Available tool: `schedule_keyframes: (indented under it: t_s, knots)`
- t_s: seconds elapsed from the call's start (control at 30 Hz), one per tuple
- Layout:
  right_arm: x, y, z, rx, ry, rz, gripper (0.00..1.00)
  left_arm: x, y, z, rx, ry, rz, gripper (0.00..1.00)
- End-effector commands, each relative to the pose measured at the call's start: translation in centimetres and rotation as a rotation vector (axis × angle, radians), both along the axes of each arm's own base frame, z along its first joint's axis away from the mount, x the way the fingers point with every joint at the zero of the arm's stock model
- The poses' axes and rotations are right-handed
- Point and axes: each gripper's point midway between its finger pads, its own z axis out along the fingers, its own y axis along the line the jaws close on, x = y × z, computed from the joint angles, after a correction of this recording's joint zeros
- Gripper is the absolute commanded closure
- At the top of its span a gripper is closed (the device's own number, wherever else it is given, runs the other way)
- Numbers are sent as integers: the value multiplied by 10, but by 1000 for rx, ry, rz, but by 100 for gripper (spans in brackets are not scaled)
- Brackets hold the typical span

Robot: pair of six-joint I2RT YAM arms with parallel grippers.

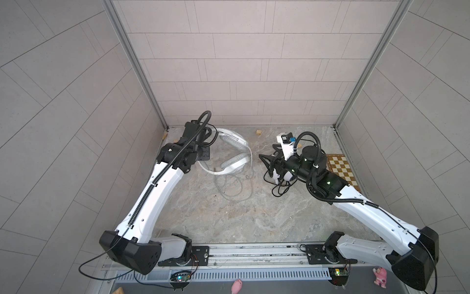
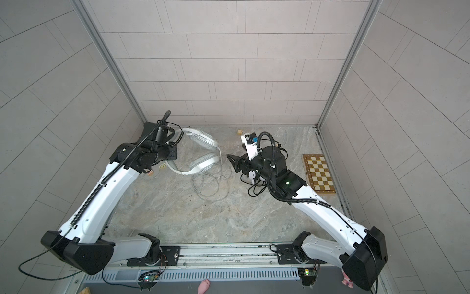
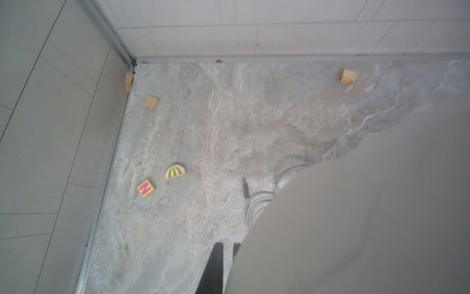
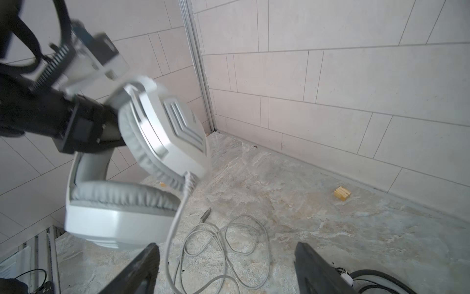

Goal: Wrap the headphones
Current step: 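Raise the white headset with the left gripper while the right gripper withdraws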

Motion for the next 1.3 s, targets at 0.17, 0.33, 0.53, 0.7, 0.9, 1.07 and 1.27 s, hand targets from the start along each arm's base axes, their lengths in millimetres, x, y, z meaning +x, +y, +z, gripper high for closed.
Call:
schedule_keyframes:
  t_s: [0.17,0.33,0.53,0.7,0.9,1.07,1.27]
  knots:
    - [14,32,-49,42,63,150,16,13,-2,68,-210,-141,28,100]
    - [17,45,-55,61,74,201,16,9,-6,83,-258,-184,5,100]
    - [18,64,-59,113,114,292,16,14,1,90,-271,-193,24,100]
    - [17,62,-63,110,134,287,16,31,15,90,-328,-180,70,100]
    - [22,57,-78,79,173,246,17,49,25,95,-406,-199,90,100]
    - [21,71,-71,149,191,297,19,63,26,88,-450,-195,95,100]
    - [24,75,-80,111,215,299,20,70,28,70,-471,-177,84,100]
